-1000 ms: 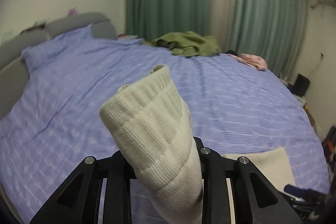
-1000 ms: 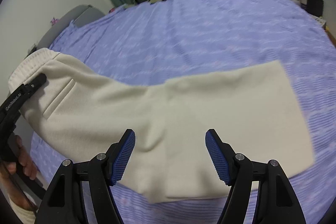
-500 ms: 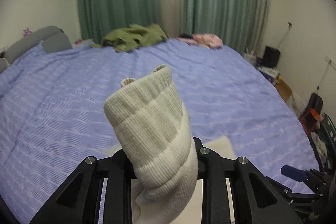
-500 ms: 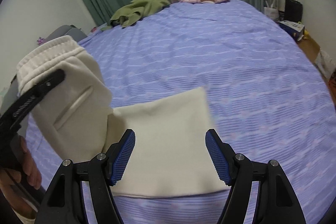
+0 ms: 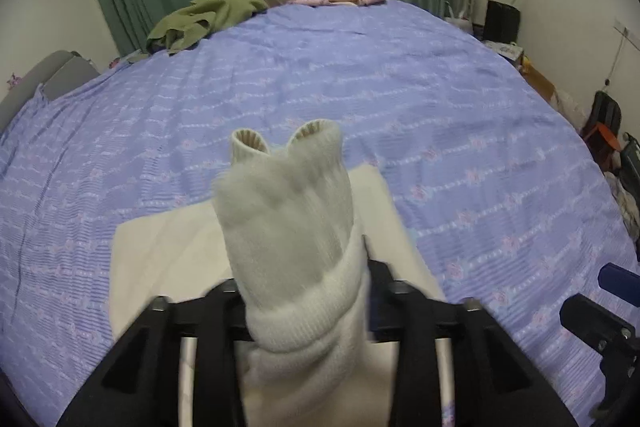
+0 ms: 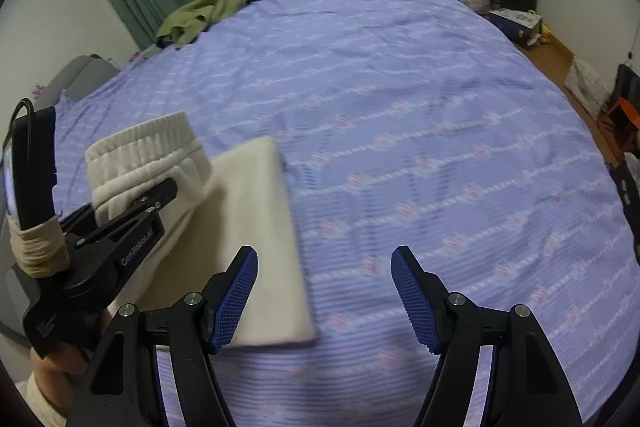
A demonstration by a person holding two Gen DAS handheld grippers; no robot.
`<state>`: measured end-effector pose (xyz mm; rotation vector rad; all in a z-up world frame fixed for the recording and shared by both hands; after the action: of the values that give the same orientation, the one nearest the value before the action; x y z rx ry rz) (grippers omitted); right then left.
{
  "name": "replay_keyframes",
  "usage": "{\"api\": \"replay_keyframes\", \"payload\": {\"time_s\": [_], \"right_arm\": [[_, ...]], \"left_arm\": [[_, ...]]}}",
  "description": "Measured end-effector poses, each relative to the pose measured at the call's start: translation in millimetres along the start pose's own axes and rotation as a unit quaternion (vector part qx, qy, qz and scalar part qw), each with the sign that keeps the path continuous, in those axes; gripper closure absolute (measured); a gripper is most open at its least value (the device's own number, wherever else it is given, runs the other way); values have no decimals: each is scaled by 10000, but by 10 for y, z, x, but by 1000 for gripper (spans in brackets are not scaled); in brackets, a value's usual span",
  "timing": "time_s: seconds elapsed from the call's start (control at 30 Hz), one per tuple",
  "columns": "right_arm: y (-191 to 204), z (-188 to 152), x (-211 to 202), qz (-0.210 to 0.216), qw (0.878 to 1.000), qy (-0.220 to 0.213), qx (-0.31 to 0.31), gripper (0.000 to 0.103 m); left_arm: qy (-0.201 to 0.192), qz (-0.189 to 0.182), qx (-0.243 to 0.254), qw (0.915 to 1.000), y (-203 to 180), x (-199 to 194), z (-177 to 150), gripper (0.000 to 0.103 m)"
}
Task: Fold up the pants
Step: 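Grasp the waistband end with the left gripper and fold it over the cuffs, then smooth the folded bundle with the right gripper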
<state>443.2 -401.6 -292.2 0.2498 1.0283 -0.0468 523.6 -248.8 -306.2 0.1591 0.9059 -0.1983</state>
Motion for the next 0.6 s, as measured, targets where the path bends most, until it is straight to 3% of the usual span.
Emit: {"api": "replay_keyframes", "payload": {"time_s": [0.03, 0.1, 0.2, 0.27, 0.43, 0.6], "right_arm": [[-59, -24, 0, -56, 10000, 28, 24, 32], [-152, -58, -19, -112, 9999, 59, 90, 32], [-283, -68, -86, -220, 9997, 13, 143, 32], [-315, -49, -144, -226, 9996, -60, 133, 32], [-6, 106, -119, 488, 9986, -187, -83, 32], [574, 346, 212, 1171, 9910, -309, -562, 32]], "left_arm": [[-64, -195, -43, 9998, -45, -54, 5, 30], [-300, -392, 27, 9988, -190, -245, 57, 20], [-701, -215, 420, 9964, -282, -563, 112, 19], [-842, -243, 418, 9953, -196, -735, 92, 16], [-731, 119, 52, 9972, 491, -841, -87, 13], [-186, 509, -677, 9962, 1412, -612, -448, 13]]}}
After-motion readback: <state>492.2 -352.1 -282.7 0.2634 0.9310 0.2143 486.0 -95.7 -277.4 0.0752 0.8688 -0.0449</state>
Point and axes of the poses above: each gripper's, at about its wrist camera, not at the fingertips, and x roughly the way its jaws point, y to its left, z to its top, the point moved 7 cm from there along x, roughly the way its jaws point, and after that the axes turned 2 degrees about -z, right-handed, at the moved point
